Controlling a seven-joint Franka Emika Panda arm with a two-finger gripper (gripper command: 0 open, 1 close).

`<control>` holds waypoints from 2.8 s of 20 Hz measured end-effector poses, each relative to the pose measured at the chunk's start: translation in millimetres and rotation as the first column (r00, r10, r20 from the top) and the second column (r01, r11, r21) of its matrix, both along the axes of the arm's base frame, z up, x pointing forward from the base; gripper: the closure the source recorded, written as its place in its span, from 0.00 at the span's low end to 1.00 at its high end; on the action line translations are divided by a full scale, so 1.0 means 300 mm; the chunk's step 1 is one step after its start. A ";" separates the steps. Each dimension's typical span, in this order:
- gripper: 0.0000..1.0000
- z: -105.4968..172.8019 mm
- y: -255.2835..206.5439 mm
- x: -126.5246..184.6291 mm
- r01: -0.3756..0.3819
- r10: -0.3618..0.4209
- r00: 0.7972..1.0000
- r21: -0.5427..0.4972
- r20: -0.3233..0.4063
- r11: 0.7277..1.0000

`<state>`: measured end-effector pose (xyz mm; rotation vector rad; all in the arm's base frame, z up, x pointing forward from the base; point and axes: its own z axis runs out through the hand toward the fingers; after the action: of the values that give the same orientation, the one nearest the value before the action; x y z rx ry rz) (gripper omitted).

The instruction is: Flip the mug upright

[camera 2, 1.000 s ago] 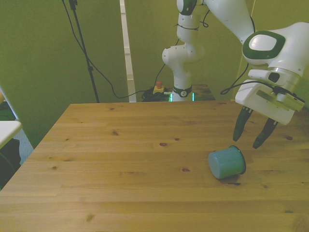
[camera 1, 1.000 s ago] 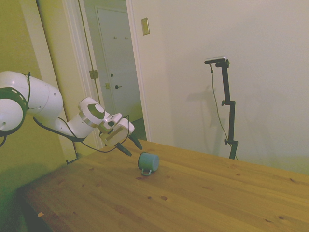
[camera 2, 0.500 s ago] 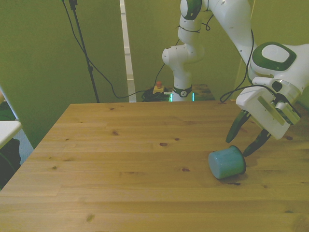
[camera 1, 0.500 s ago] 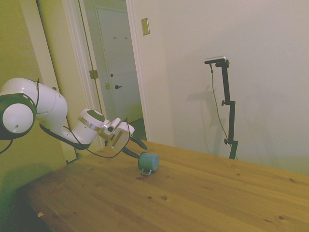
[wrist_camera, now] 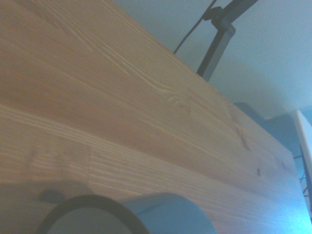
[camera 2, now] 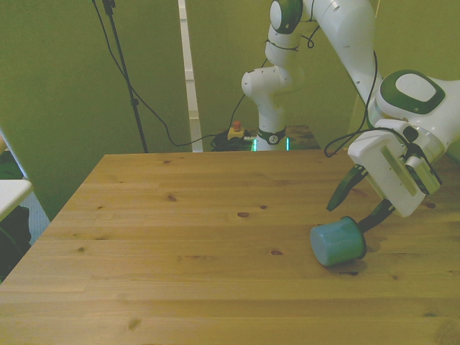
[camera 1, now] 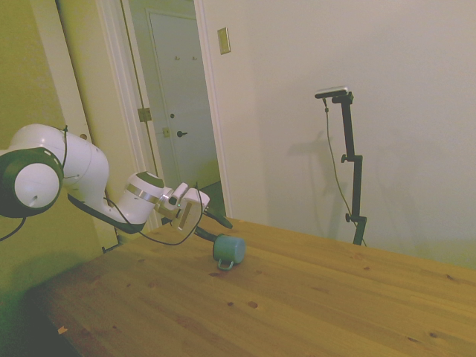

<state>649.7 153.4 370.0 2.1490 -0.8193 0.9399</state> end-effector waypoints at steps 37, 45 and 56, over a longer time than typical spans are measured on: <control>1.00 -0.061 -0.077 0.031 0.059 -0.059 0.998 -0.054 0.008 0.997; 1.00 -0.042 -0.088 0.035 0.076 -0.074 0.997 -0.052 0.025 0.996; 1.00 0.455 -0.292 -0.176 0.031 -0.109 0.973 0.356 0.203 0.934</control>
<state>597.0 65.7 506.6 2.3205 -1.2479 1.0735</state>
